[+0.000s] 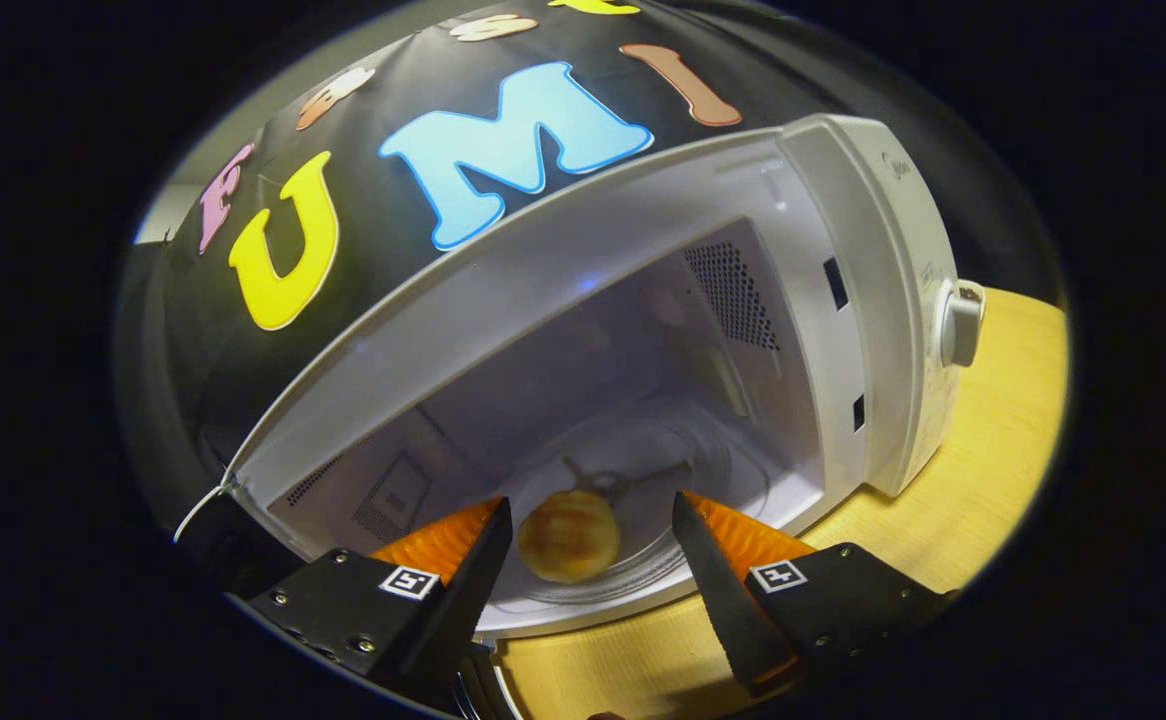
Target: Open the microwave, put the food inside, and close the microwave door.
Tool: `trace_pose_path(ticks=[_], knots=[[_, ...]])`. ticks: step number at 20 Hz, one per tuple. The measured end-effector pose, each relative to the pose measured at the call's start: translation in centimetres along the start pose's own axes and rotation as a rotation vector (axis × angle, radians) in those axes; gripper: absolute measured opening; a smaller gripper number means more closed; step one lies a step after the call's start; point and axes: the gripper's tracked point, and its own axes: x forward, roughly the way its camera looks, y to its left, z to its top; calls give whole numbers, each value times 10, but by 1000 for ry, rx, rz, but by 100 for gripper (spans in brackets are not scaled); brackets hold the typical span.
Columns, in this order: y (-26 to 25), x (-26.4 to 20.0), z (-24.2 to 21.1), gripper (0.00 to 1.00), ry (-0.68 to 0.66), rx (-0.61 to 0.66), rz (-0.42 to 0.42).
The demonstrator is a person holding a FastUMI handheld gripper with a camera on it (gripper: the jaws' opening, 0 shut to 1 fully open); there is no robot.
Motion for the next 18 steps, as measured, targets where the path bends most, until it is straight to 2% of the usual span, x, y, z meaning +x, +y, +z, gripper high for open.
trace_pose_path(ticks=[13, 18], knots=[[24, -145, 45, 97, -35, -217, 141], [50, -203, 49, 97, -46, -295, 225]])
